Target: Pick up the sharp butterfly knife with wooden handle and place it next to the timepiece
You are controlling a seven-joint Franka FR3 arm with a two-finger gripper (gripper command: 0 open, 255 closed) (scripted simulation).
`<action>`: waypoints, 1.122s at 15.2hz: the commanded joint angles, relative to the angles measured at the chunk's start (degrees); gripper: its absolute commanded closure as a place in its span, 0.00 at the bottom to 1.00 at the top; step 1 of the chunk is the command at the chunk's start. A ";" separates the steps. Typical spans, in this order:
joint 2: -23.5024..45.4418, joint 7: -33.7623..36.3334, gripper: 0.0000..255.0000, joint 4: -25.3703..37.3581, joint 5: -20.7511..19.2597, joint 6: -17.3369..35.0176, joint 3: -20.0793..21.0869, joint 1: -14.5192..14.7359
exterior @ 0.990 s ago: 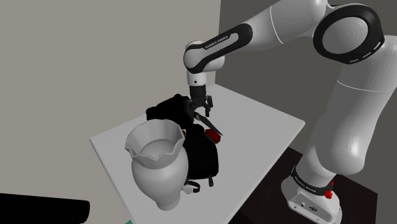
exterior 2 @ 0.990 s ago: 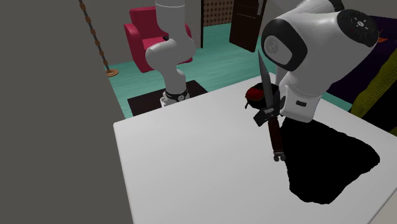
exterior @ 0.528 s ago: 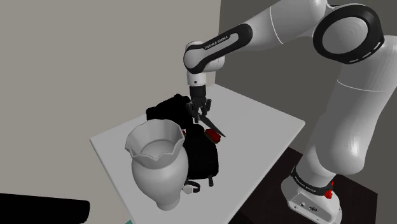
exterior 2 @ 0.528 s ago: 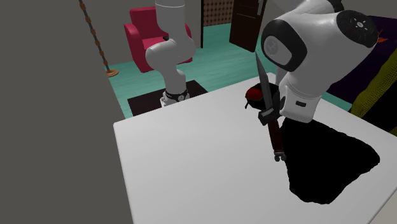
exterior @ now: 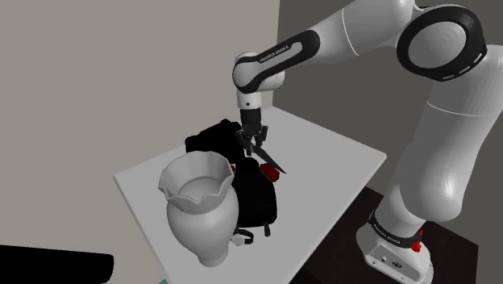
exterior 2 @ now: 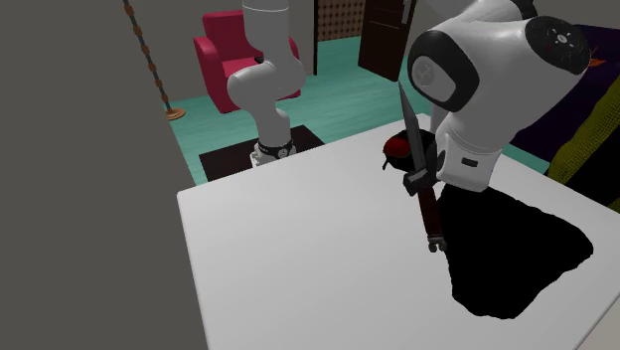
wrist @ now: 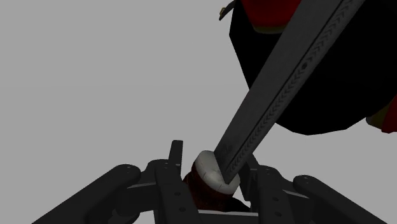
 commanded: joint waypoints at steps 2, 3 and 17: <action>-0.61 0.32 1.00 0.81 -0.14 -1.31 -0.02 -0.01; -0.89 0.48 1.00 1.25 -0.20 -2.00 -0.04 -0.02; -3.86 2.74 1.00 8.44 -0.82 -11.91 -0.24 -0.16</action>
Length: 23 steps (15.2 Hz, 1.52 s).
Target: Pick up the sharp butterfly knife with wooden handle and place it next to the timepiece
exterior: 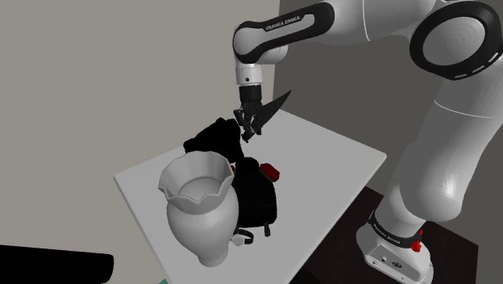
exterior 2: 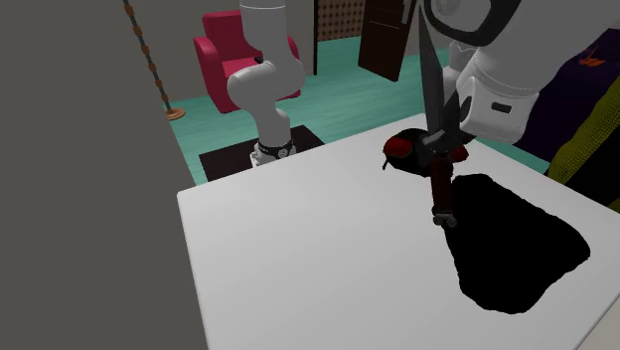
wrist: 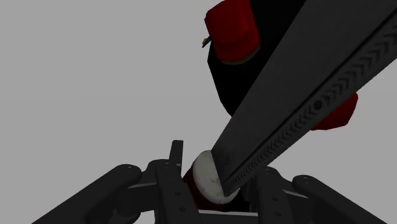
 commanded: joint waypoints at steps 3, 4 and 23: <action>-0.79 0.58 1.00 2.22 -0.07 -2.80 -0.02 -0.02; -0.88 0.73 1.00 2.87 -0.08 -3.53 -0.04 -0.03; -0.13 3.71 1.00 18.33 0.23 -17.95 -0.32 -0.35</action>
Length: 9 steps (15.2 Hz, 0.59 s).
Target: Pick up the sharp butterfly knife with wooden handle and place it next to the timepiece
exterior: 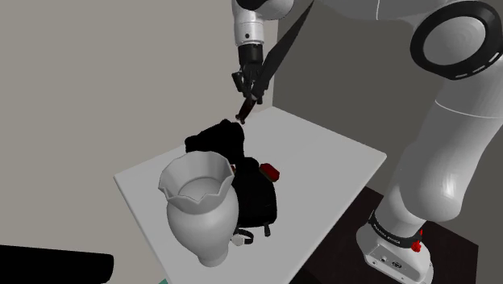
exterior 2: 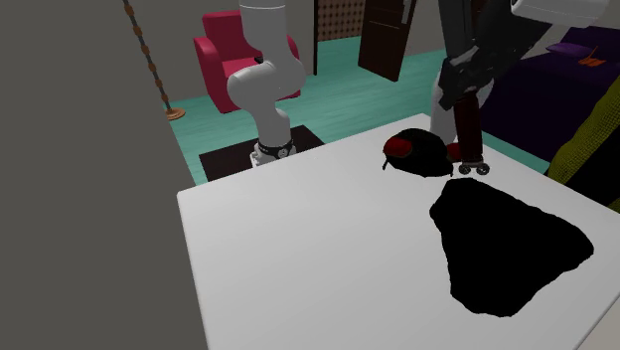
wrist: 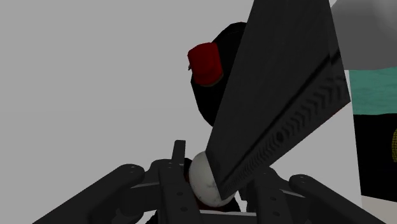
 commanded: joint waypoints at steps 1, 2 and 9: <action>0.31 0.24 1.00 1.93 0.07 -1.63 -0.07 -0.09; 0.51 0.41 1.00 2.95 0.13 -2.44 -0.09 -0.12; 2.42 1.64 1.00 10.90 0.68 -8.37 -0.21 -0.36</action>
